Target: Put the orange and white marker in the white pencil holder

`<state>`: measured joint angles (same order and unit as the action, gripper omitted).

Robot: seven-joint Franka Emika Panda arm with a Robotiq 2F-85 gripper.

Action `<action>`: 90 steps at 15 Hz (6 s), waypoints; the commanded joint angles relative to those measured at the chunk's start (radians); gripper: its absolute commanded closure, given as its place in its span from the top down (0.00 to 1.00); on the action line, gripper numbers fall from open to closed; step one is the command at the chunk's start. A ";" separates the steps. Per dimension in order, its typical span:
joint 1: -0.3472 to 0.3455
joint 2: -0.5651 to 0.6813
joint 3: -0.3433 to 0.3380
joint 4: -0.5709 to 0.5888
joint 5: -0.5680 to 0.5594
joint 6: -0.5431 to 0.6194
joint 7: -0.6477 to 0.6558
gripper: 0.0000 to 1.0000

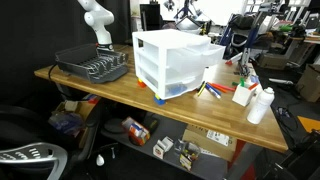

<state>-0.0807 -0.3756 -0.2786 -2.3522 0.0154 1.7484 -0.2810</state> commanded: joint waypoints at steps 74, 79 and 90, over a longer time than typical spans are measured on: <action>-0.102 1.027 0.066 0.391 0.431 0.837 1.354 1.00; -0.114 1.031 0.094 0.342 0.457 0.872 1.361 1.00; -0.135 1.098 0.122 0.357 0.490 0.994 1.341 1.00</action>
<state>-0.1807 0.7026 -0.1895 -2.0151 0.4812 2.7242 1.0846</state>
